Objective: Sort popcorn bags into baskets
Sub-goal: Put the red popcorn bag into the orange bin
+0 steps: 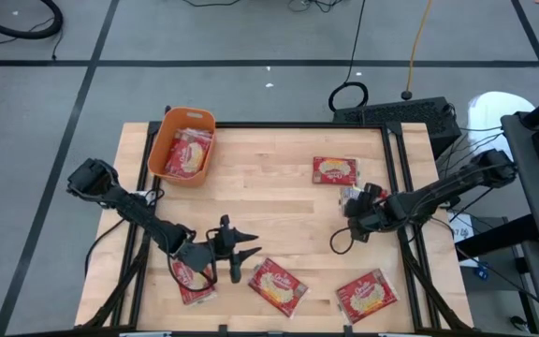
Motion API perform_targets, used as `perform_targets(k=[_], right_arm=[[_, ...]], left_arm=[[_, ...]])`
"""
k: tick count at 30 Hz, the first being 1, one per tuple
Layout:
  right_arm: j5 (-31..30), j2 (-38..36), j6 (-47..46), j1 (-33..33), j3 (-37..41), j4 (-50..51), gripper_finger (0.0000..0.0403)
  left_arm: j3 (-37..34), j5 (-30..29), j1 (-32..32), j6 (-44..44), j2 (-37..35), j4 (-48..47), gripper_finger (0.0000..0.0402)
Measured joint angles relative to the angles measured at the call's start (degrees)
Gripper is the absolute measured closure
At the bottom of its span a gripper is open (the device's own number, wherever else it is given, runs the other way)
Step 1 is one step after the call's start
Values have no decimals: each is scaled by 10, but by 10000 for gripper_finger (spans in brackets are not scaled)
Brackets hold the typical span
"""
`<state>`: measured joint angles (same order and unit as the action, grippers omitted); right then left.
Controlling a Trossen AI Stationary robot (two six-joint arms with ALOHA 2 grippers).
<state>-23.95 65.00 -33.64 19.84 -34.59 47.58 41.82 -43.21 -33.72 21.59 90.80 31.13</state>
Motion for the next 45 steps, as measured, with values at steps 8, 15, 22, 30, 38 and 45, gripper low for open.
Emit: perform_targets(k=[8, 15, 22, 30, 38, 45], right_arm=[[0, 19, 131, -11, 35, -100, 155], [1, 36, 141, -26, 56, -114, 193], [4, 53, 145, -27, 67, -154, 228], [15, 61, 145, -26, 72, -197, 337], [49, 62, 166, -26, 73, -301, 394], [63, 62, 203, -24, 73, -420, 402]], left_arm=[[0, 0, -1, -1, 0, 0, 245], [0, 0, -1, -3, 0, -3, 245], [0, 0, -1, -3, 0, -6, 245], [0, 0, -1, -3, 0, -6, 245], [0, 0, 1, 3, 0, -5, 245], [0, 0, 6, 16, 0, -5, 245]])
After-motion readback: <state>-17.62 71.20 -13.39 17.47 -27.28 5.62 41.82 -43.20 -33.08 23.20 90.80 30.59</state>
